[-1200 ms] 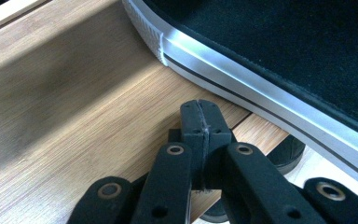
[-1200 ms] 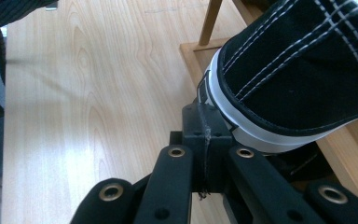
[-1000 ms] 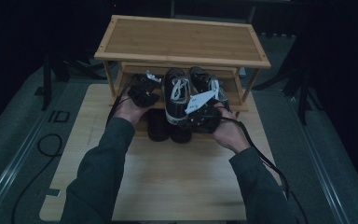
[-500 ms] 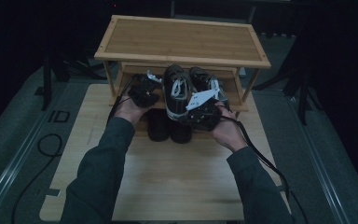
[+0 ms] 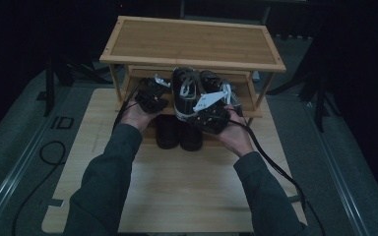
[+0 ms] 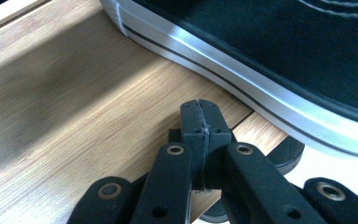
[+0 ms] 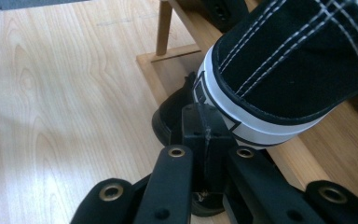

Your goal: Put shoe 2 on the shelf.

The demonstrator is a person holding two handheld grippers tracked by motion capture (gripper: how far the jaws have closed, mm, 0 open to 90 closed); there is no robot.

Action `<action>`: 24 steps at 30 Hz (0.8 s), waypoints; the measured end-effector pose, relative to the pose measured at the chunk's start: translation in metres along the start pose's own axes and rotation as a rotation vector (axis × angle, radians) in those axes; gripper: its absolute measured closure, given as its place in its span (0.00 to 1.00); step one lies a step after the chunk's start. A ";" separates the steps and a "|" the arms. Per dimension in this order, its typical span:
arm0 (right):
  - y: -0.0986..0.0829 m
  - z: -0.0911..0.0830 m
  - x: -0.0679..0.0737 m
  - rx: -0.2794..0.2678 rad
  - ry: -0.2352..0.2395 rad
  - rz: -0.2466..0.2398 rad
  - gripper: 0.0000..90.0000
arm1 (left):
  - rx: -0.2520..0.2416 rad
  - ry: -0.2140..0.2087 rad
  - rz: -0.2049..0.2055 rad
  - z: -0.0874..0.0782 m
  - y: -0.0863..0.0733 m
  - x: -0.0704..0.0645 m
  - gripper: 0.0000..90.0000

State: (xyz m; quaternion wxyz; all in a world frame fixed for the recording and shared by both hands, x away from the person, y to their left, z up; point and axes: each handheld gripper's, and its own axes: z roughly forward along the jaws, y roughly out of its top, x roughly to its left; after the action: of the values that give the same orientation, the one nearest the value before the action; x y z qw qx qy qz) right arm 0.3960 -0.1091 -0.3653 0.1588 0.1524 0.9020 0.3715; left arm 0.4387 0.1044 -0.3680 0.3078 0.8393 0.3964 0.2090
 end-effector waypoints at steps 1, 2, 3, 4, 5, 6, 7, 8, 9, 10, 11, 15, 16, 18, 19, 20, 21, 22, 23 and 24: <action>0.000 0.001 -0.001 -0.005 0.009 0.006 1.00 | -0.001 -0.001 -0.001 0.000 0.000 0.000 1.00; 0.001 0.001 -0.001 -0.005 0.008 0.005 1.00 | -0.002 -0.004 -0.003 0.000 0.000 0.000 1.00; 0.001 0.002 0.000 -0.003 0.005 0.005 1.00 | -0.003 -0.005 -0.004 0.000 0.000 0.001 1.00; 0.002 0.002 0.001 -0.001 -0.001 0.004 1.00 | -0.003 -0.006 -0.004 0.000 0.000 0.001 1.00; 0.003 0.002 0.002 0.002 -0.006 0.000 1.00 | -0.004 -0.007 -0.006 0.000 -0.001 0.001 1.00; 0.004 0.003 0.002 0.002 -0.006 -0.002 1.00 | -0.005 -0.007 -0.007 0.000 -0.001 0.001 1.00; 0.005 0.004 0.002 0.000 -0.004 -0.003 1.00 | -0.005 -0.006 -0.008 0.000 -0.001 0.001 1.00; 0.007 0.004 0.003 0.000 0.000 0.001 1.00 | -0.006 -0.005 -0.008 0.000 -0.001 0.001 1.00; 0.008 0.005 0.003 -0.005 -0.003 -0.008 1.00 | -0.006 -0.005 -0.008 0.000 -0.001 0.001 1.00; 0.010 0.006 0.004 -0.001 -0.003 -0.006 1.00 | -0.006 -0.005 -0.008 0.000 -0.001 0.001 1.00; 0.011 0.007 0.005 0.009 -0.003 -0.003 1.00 | -0.005 -0.005 -0.008 0.000 -0.001 0.001 1.00; 0.013 0.010 0.005 0.017 -0.004 0.001 1.00 | -0.005 -0.004 -0.011 0.000 -0.001 0.000 1.00; 0.013 0.010 0.005 0.018 -0.005 0.001 1.00 | -0.005 -0.004 -0.011 0.000 -0.001 0.001 1.00; 0.014 0.011 0.006 0.018 -0.009 -0.004 1.00 | -0.005 -0.005 -0.011 0.000 -0.001 0.001 1.00; 0.014 0.011 0.006 0.020 -0.012 -0.007 1.00 | -0.005 -0.005 -0.012 0.000 -0.001 0.001 1.00; 0.014 0.011 0.006 0.021 -0.012 -0.006 1.00 | -0.004 -0.003 -0.013 0.000 -0.001 0.001 1.00; 0.014 0.011 0.006 0.022 -0.017 -0.006 1.00 | -0.004 -0.003 -0.013 0.000 0.000 0.000 1.00; 0.015 0.012 0.007 0.023 -0.021 -0.006 1.00 | -0.004 -0.002 -0.013 0.000 0.000 0.000 1.00; 0.015 0.012 0.007 0.024 -0.027 -0.008 1.00 | -0.003 -0.002 -0.012 0.000 0.000 0.000 1.00; 0.015 0.012 0.007 0.025 -0.027 -0.006 1.00 | -0.003 -0.002 -0.012 0.000 0.000 0.000 1.00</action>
State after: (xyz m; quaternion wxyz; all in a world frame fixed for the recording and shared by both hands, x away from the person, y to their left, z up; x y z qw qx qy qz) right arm 0.3967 -0.0881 -0.3639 0.1701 0.1568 0.9048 0.3575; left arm 0.4389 0.1049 -0.3681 0.3106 0.8367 0.4008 0.2067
